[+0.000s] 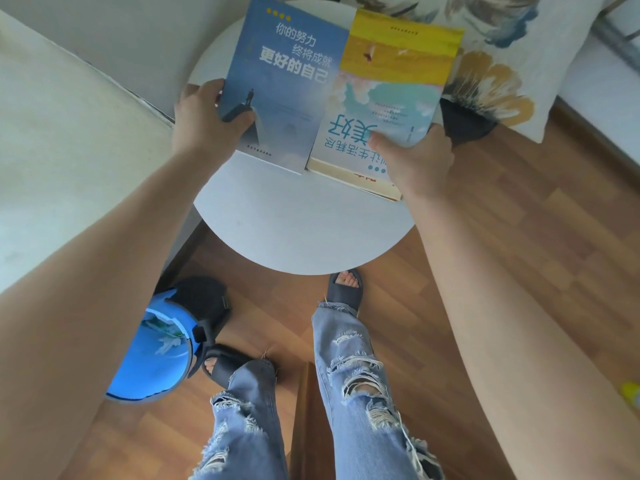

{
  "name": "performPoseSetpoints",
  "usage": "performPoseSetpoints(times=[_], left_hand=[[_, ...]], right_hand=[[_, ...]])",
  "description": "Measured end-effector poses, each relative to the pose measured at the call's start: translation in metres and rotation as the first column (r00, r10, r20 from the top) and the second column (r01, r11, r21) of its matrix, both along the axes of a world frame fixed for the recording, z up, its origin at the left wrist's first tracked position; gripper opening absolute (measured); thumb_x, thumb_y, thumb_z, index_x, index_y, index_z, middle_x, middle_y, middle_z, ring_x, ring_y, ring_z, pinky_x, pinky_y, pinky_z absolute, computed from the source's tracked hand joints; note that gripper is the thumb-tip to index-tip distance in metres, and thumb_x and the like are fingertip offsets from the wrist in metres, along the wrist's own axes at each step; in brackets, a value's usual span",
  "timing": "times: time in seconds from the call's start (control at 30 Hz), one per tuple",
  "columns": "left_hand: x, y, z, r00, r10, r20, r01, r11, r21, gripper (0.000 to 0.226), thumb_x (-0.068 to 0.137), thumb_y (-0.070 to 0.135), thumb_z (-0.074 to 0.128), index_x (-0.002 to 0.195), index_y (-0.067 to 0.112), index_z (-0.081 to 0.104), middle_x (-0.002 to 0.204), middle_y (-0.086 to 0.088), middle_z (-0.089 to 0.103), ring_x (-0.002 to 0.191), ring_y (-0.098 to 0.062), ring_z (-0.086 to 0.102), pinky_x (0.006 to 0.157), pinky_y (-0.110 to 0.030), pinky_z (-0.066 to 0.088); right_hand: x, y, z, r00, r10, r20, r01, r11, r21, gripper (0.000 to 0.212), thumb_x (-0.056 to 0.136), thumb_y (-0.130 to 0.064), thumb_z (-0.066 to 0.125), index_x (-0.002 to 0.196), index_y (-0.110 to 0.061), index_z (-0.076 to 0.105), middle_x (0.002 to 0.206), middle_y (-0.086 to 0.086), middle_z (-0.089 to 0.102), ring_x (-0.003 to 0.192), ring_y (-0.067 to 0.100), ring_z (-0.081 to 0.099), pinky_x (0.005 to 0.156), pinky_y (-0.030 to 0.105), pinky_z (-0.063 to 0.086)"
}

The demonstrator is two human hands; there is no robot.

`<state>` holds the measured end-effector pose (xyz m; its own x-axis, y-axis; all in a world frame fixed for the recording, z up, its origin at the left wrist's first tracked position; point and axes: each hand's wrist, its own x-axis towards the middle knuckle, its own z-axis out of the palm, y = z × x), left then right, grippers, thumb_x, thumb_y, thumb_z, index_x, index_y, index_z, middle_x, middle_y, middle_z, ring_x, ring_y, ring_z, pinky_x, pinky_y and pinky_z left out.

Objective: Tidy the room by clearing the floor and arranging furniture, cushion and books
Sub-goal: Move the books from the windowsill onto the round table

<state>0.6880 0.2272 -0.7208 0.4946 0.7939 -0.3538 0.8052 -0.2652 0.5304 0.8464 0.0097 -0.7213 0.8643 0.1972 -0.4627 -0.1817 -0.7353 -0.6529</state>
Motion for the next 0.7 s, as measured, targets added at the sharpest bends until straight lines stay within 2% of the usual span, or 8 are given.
performPoseSetpoints(times=[0.03,0.07,0.17,0.23,0.37,0.57,0.7], left_hand=[[-0.001,-0.001,-0.001,1.0,-0.01,-0.005,0.01,1.0,0.003,0.061,0.076,0.048,0.062,0.13,0.022,0.054,0.128,-0.008,0.047,0.117,-0.027,0.049,0.098,-0.037,0.043],[-0.002,-0.003,-0.001,1.0,-0.024,-0.006,0.024,1.0,-0.001,0.065,0.077,0.049,0.064,0.134,0.021,0.05,0.132,-0.007,0.044,0.122,-0.026,0.045,0.102,-0.038,0.04],[-0.002,-0.01,-0.003,0.994,-0.094,-0.059,0.094,0.996,0.005,0.086,0.076,0.055,0.067,0.145,0.015,0.033,0.143,-0.007,0.037,0.133,-0.026,0.032,0.11,-0.038,0.03],[-0.002,-0.015,-0.003,0.987,-0.119,-0.107,0.121,0.993,0.014,0.098,0.078,0.055,0.068,0.151,0.013,0.018,0.15,-0.005,0.03,0.138,-0.025,0.024,0.111,-0.038,0.025],[0.001,-0.018,-0.005,0.984,-0.129,-0.119,0.133,0.991,0.024,0.102,0.079,0.054,0.067,0.153,0.013,0.01,0.151,-0.006,0.026,0.139,-0.025,0.02,0.111,-0.04,0.027],[0.002,-0.017,-0.005,0.98,-0.147,-0.134,0.151,0.988,0.021,0.102,0.08,0.054,0.067,0.152,0.013,0.009,0.151,-0.007,0.026,0.139,-0.026,0.02,0.11,-0.041,0.028],[0.002,-0.016,-0.004,0.98,-0.15,-0.127,0.154,0.988,0.021,0.101,0.08,0.052,0.068,0.152,0.012,0.009,0.151,-0.007,0.026,0.138,-0.026,0.021,0.11,-0.04,0.028]], right_hand=[[0.0,0.0,0.001,0.998,0.052,0.045,-0.047,0.994,-0.103,0.076,0.066,-0.052,0.08,0.124,-0.01,0.053,0.122,0.007,0.053,0.114,0.022,0.05,0.093,0.033,0.045],[-0.002,-0.001,0.002,0.995,0.077,0.067,-0.067,0.988,-0.142,0.081,0.069,-0.052,0.078,0.131,-0.01,0.047,0.129,0.01,0.045,0.119,0.026,0.041,0.099,0.034,0.039],[-0.006,0.0,0.0,0.985,0.12,0.125,-0.109,0.99,-0.093,0.099,0.077,-0.044,0.076,0.152,-0.009,0.02,0.144,0.014,0.029,0.132,0.03,0.028,0.107,0.033,0.027],[-0.008,0.0,-0.002,0.978,0.142,0.15,-0.134,0.989,-0.064,0.103,0.081,-0.04,0.075,0.155,-0.008,0.01,0.147,0.015,0.026,0.134,0.031,0.028,0.109,0.033,0.025],[-0.011,0.001,-0.005,0.98,0.109,0.169,-0.103,0.994,-0.045,0.1,0.083,-0.036,0.074,0.155,-0.009,0.011,0.147,0.014,0.029,0.134,0.029,0.031,0.107,0.029,0.024],[-0.016,0.002,-0.007,0.972,0.086,0.22,-0.081,0.996,-0.031,0.098,0.081,-0.031,0.076,0.154,-0.004,0.016,0.147,0.015,0.03,0.138,0.028,0.03,0.115,0.038,0.024],[-0.018,-0.001,-0.007,0.974,0.083,0.212,-0.078,0.997,-0.03,0.097,0.081,-0.029,0.076,0.154,-0.005,0.017,0.148,0.014,0.03,0.138,0.027,0.03,0.115,0.037,0.026]])
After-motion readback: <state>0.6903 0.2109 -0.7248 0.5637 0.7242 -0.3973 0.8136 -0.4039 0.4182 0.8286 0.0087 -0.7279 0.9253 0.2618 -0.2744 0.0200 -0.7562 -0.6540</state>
